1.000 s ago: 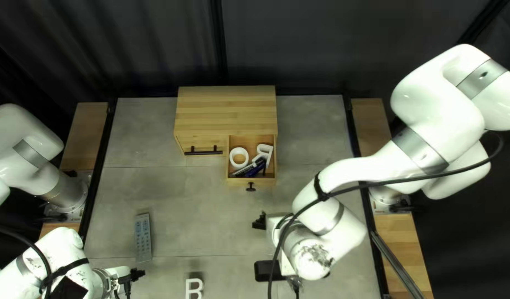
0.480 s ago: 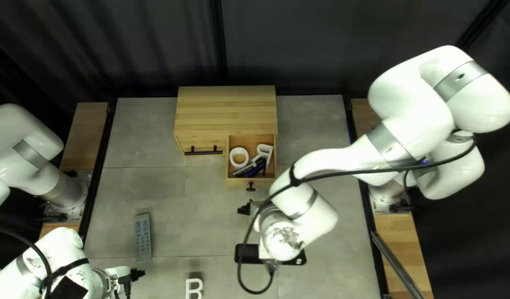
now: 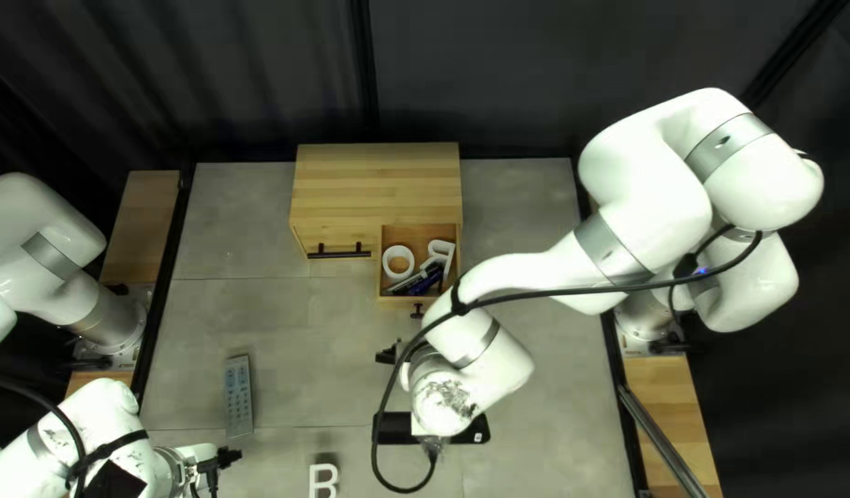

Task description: Open drawers and place objects into drawer and close

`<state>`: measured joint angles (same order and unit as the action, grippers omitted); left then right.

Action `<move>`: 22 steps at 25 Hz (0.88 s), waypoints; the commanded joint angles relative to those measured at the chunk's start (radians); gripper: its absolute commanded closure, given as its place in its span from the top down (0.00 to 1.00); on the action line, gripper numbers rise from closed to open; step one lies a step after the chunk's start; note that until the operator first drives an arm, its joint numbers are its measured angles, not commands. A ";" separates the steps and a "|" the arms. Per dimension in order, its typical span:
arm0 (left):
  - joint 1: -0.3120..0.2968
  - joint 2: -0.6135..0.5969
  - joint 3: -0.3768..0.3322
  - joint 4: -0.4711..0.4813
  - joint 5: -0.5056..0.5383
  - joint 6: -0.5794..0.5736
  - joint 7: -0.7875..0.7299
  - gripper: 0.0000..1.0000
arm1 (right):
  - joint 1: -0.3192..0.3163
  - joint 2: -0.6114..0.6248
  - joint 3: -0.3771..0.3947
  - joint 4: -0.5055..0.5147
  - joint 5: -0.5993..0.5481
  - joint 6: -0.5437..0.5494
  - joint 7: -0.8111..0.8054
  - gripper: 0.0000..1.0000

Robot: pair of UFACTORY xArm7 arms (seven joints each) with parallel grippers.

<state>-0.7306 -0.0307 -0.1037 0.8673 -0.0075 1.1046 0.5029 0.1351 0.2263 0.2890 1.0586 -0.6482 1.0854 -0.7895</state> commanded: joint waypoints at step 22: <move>0.000 0.000 0.000 0.000 0.000 0.000 0.000 1.00 | -0.024 0.039 -0.026 0.036 0.018 0.045 -0.014 1.00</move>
<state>-0.7306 -0.0307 -0.1037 0.8673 -0.0075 1.1046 0.5029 0.1125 0.2703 0.2646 1.0996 -0.6283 1.1313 -0.8032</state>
